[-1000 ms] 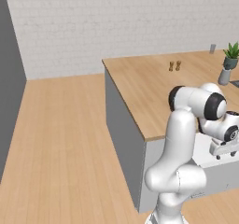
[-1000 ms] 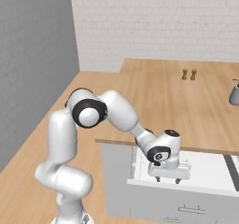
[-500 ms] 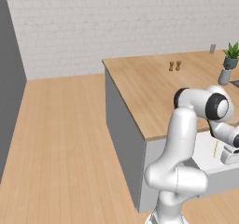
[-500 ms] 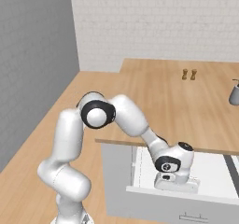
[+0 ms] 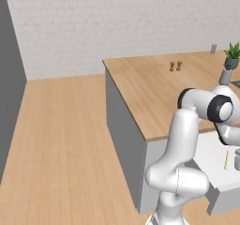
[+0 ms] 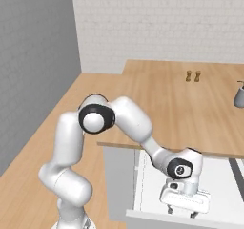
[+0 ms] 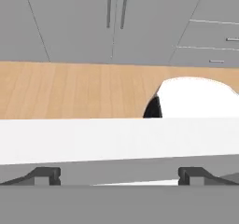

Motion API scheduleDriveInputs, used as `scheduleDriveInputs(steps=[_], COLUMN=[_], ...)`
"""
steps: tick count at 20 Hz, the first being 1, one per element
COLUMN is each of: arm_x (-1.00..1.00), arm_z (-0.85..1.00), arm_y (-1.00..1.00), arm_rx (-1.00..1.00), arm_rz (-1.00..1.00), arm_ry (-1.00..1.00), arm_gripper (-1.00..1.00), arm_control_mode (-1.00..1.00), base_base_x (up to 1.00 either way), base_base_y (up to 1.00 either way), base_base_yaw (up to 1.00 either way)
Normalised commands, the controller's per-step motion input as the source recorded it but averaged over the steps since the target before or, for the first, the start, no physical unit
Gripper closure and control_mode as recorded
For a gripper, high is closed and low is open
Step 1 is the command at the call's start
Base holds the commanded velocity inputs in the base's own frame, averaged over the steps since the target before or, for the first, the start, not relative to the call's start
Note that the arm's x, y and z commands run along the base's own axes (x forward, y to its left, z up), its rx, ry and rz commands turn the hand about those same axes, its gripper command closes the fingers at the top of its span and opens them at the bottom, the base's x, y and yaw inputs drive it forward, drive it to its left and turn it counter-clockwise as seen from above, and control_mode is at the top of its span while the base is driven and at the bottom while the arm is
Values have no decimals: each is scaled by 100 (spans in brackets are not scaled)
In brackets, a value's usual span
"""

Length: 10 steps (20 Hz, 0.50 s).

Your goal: Take a straw from the drawer in front and place it inside the glass cup on the dining counter.

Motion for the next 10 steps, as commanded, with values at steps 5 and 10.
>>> scheduleDriveInputs(steps=[5, 10], arm_x=[-74, 1], arm_z=[18, 100], arm_y=[2, 0], arm_rx=[3, 24], arm_rz=[0, -5], arm_ry=[28, -30], arm_gripper=[-100, -100], arm_control_mode=[-100, -100], base_base_x=[0, 0], base_base_y=[0, 0], base_base_yaw=[0, 0])
